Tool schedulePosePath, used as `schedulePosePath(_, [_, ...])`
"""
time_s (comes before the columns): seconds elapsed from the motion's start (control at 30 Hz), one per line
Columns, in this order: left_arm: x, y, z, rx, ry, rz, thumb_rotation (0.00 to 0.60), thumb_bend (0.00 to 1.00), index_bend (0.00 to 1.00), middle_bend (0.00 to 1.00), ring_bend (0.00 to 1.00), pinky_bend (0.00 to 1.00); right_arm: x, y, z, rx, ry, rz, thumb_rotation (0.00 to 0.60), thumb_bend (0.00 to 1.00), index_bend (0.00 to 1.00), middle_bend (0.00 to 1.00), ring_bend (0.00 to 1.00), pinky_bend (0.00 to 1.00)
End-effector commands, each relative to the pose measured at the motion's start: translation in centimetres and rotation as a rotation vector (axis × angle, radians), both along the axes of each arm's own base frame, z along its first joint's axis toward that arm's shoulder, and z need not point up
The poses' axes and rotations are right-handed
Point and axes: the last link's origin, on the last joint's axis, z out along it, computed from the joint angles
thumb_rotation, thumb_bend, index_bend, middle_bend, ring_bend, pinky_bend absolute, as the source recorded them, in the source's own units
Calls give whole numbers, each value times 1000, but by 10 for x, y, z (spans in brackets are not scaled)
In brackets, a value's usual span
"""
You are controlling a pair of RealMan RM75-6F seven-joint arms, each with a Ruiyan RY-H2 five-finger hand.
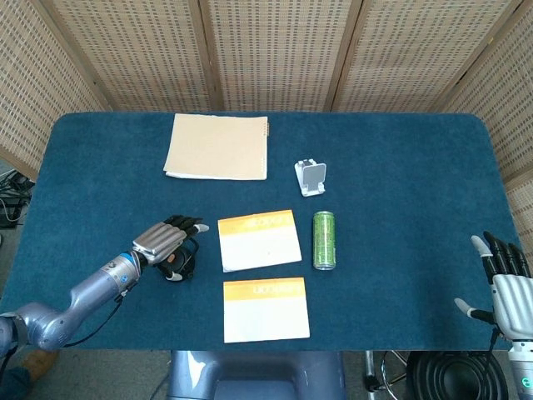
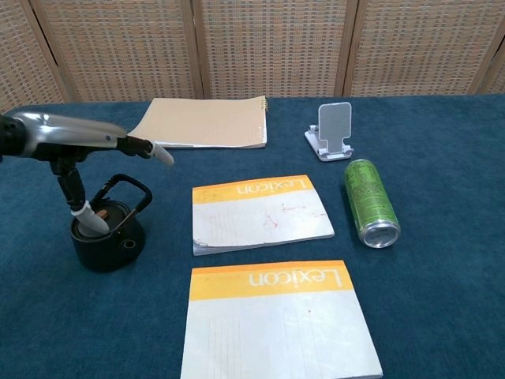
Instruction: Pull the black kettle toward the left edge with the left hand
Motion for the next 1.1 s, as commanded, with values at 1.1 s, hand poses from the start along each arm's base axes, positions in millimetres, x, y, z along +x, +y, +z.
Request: schedulePosePath(1.1, [-35, -73, 60, 23, -8, -74, 600, 0, 236, 315, 275, 0, 2, 2, 1, 1, -13, 5, 600, 0, 0, 0, 0, 0])
